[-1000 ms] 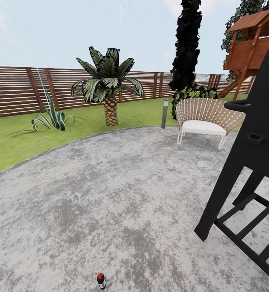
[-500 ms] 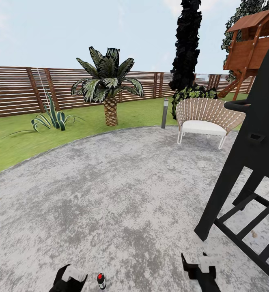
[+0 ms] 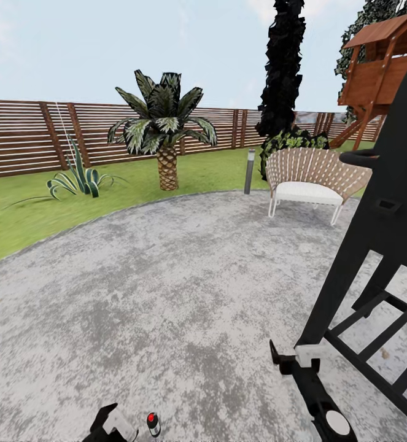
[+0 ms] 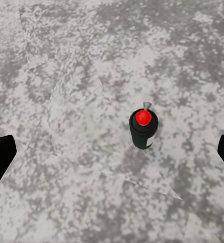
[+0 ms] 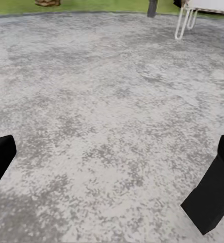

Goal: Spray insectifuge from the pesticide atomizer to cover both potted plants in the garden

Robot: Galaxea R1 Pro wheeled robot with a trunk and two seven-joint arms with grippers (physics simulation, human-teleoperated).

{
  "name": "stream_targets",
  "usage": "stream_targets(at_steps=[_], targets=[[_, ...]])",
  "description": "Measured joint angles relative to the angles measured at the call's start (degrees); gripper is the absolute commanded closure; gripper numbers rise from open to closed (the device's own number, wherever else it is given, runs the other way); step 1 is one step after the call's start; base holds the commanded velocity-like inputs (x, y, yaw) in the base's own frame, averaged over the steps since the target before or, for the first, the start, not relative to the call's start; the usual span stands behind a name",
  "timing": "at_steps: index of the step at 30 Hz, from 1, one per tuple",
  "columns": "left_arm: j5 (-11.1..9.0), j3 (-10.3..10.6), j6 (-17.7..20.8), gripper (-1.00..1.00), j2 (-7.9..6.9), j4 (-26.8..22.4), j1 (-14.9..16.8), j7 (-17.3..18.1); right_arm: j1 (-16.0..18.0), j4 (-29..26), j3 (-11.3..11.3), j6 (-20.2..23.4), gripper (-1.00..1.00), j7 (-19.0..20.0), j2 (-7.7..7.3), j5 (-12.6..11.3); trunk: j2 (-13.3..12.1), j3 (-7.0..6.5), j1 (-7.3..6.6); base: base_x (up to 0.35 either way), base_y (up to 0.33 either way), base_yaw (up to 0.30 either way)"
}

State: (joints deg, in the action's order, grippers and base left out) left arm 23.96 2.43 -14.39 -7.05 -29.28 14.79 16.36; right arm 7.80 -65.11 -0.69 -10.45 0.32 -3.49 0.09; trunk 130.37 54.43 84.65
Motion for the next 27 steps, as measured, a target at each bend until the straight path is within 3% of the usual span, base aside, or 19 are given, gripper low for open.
stream_targets(at_steps=[8,20,27], targets=[[0.0,-0.1,0.0,-1.00,-0.12,0.0,0.0,0.0,0.0,-1.1,-2.1,1.3,-1.00,0.0,-0.05,0.1,3.2,1.44,1.76,0.000,0.000,0.000],[-0.1,0.0,-0.1,-1.00,0.06,-0.6,0.1,0.2,0.0,-1.1,-2.2,1.3,-1.00,0.0,-0.14,0.2,8.0,4.13,4.40,0.000,0.000,0.000],[0.7,-0.1,0.5,-1.00,-0.30,-0.9,3.6,7.8,0.0,-1.1,-2.2,1.3,-1.00,0.0,-0.15,0.2,10.8,6.02,5.93,0.000,0.000,0.000]])
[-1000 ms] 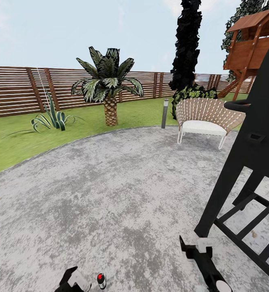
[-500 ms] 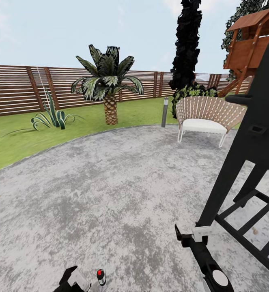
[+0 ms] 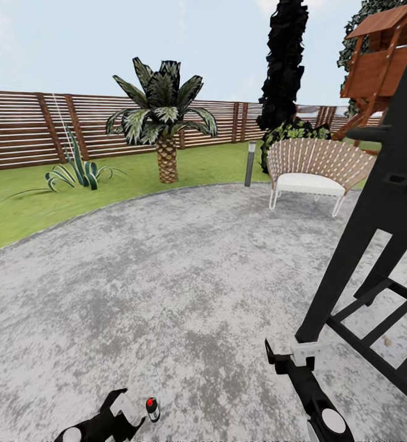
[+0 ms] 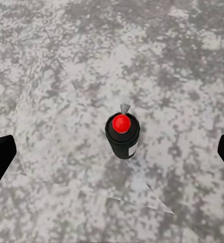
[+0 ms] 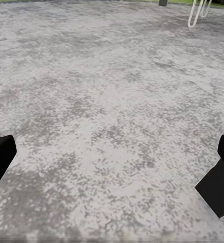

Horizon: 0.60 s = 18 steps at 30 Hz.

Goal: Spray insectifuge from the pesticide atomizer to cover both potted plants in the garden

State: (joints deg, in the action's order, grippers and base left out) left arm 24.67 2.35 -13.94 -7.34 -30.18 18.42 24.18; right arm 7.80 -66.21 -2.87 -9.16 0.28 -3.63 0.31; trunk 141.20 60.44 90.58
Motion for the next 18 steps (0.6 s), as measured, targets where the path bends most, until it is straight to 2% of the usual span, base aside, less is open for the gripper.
stream_targets(at_steps=[5,18], targets=[[0.2,0.0,-0.1,-1.00,-0.09,0.0,0.7,1.2,0.0,0.0,0.0,0.0,-1.00,0.0,-0.02,0.0,2.0,1.35,1.10,0.000,0.000,0.000],[0.0,-0.5,-0.4,-1.00,-0.23,0.0,0.8,0.5,0.0,0.0,-0.1,0.0,-1.00,0.0,-0.01,0.0,2.2,5.41,1.44,0.000,0.000,0.000]])
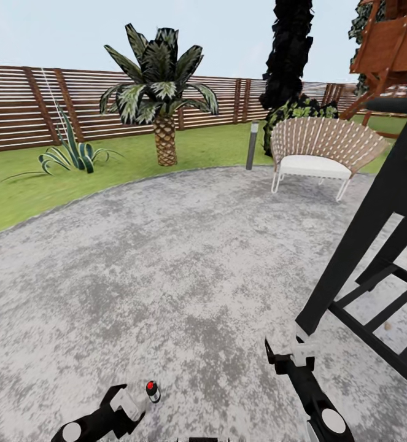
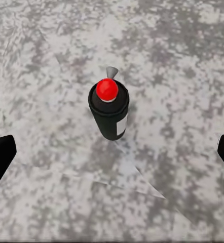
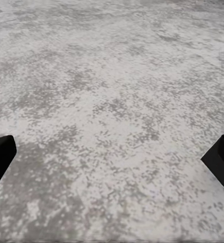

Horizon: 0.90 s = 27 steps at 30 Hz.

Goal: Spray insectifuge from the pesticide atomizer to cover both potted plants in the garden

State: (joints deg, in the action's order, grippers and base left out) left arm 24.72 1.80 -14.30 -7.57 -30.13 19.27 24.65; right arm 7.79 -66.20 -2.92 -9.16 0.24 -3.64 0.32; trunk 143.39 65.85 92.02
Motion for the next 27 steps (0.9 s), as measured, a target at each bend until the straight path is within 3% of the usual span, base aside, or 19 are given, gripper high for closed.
stream_targets(at_steps=[19,27], targets=[[-0.1,0.0,0.0,-1.00,-0.06,-0.2,1.4,0.0,0.0,0.0,-0.1,0.0,-1.00,0.0,0.01,0.0,0.3,5.89,0.49,0.000,0.000,0.000],[-0.2,0.0,0.0,-1.00,-0.12,-0.2,1.4,-1.5,0.0,0.0,-0.1,0.0,-1.00,0.0,0.02,0.0,0.3,6.51,0.49,0.000,0.000,0.000]])
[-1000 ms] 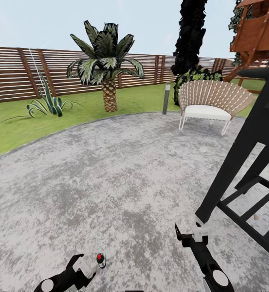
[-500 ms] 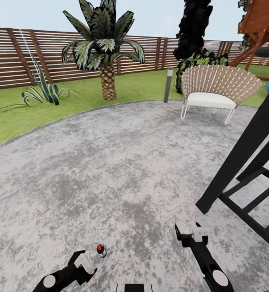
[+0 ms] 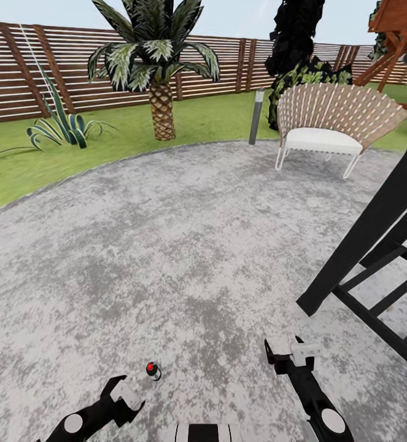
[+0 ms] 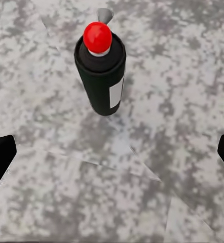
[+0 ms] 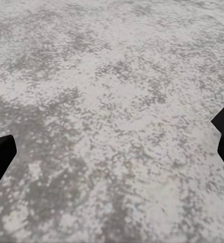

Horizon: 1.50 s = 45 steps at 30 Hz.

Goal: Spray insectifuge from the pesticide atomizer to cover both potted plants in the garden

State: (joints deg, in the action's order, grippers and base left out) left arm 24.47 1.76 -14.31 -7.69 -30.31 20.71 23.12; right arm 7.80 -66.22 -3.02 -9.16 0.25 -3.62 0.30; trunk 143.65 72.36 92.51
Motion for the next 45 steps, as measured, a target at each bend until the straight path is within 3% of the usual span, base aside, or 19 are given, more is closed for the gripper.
stream_targets(at_steps=[11,19,25,31,45], targets=[[0.0,0.0,-0.1,-1.00,0.13,0.0,0.0,-1.3,0.0,-0.2,0.0,-0.1,-1.00,0.0,-0.02,-0.1,0.1,2.47,0.23,0.000,0.000,0.000],[-0.1,0.0,-0.1,-1.00,0.08,0.0,0.0,-1.3,0.0,-0.2,0.0,-0.1,-1.00,0.0,-0.03,-0.1,0.1,2.74,0.23,0.000,0.000,0.000],[-0.1,-0.3,-0.1,-1.00,0.06,0.0,0.0,-1.4,0.0,-0.2,0.0,-0.1,-1.00,0.0,-0.03,-0.1,0.2,4.41,0.39,0.000,0.000,0.000],[-0.1,-2.0,-0.1,-1.00,0.11,0.0,0.0,-1.4,0.0,-0.2,0.0,-0.1,-1.00,0.0,0.00,-0.1,0.2,4.92,0.39,0.000,0.000,0.000],[-0.1,-2.1,-0.1,-1.00,0.48,0.0,0.0,-1.5,0.0,-0.2,0.0,-0.1,-1.00,0.0,-0.02,-0.1,0.2,5.04,0.39,0.055,0.000,0.000]])
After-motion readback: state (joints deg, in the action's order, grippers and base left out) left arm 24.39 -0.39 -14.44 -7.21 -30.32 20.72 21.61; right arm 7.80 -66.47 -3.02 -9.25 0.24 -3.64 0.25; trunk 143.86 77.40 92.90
